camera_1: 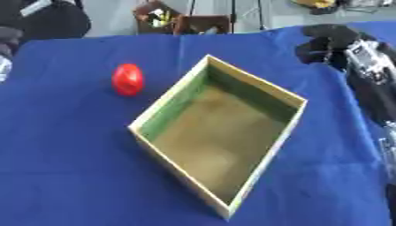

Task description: Pick up objects on the table and place them in the box.

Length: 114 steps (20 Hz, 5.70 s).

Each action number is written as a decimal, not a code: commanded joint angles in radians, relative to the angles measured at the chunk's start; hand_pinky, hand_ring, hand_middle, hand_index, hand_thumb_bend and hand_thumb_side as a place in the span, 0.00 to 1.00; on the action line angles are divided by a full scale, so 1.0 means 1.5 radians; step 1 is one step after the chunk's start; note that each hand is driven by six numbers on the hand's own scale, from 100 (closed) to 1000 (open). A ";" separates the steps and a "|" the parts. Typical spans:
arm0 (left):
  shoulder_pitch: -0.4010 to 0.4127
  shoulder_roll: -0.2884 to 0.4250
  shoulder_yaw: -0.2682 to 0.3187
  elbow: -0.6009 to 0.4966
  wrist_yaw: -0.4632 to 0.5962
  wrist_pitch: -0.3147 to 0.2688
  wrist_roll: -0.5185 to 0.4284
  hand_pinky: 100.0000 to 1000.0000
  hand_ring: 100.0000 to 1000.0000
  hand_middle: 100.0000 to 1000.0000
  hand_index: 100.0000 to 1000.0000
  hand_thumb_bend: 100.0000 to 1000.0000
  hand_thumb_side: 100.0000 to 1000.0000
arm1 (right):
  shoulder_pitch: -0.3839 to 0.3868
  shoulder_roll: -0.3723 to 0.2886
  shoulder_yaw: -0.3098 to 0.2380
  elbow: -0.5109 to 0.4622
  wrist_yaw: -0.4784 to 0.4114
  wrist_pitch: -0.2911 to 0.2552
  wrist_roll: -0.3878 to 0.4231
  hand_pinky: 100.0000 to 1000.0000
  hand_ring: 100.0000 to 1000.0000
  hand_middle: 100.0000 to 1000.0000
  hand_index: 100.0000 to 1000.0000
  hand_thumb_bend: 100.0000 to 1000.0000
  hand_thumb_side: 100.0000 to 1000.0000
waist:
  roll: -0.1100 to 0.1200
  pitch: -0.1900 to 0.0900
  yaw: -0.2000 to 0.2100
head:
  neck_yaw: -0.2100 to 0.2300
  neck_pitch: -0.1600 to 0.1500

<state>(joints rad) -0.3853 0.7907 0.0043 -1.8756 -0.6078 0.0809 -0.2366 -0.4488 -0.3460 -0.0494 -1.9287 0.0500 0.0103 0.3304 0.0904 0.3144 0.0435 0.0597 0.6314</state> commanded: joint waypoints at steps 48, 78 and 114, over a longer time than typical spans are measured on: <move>-0.283 -0.053 -0.084 0.297 -0.004 -0.140 -0.263 0.70 0.90 0.94 1.00 0.67 0.97 | -0.008 -0.011 0.012 -0.001 0.002 0.012 0.025 0.73 0.73 0.53 0.80 0.00 1.00 | 0.026 0.004 -0.044 | 0.032 0.005; -0.396 -0.120 -0.069 0.516 -0.179 -0.154 -0.285 0.48 0.76 0.96 1.00 0.67 0.81 | -0.021 -0.008 0.029 0.001 0.000 0.027 0.051 0.73 0.72 0.51 0.78 0.00 1.00 | 0.042 0.030 -0.086 | 0.074 -0.020; -0.394 -0.135 -0.053 0.571 -0.136 -0.139 -0.258 0.04 0.40 0.56 0.89 0.45 0.66 | -0.028 -0.009 0.029 0.001 0.022 0.061 0.053 0.74 0.72 0.50 0.77 0.00 1.00 | 0.046 0.058 -0.103 | 0.076 -0.037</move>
<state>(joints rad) -0.9595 0.5698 -0.0878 -1.0132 -0.8185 -0.1287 -0.6315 -0.4759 -0.3473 -0.0001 -1.9170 0.0780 0.0990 0.4117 0.1649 0.4199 -0.1111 0.1733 0.5863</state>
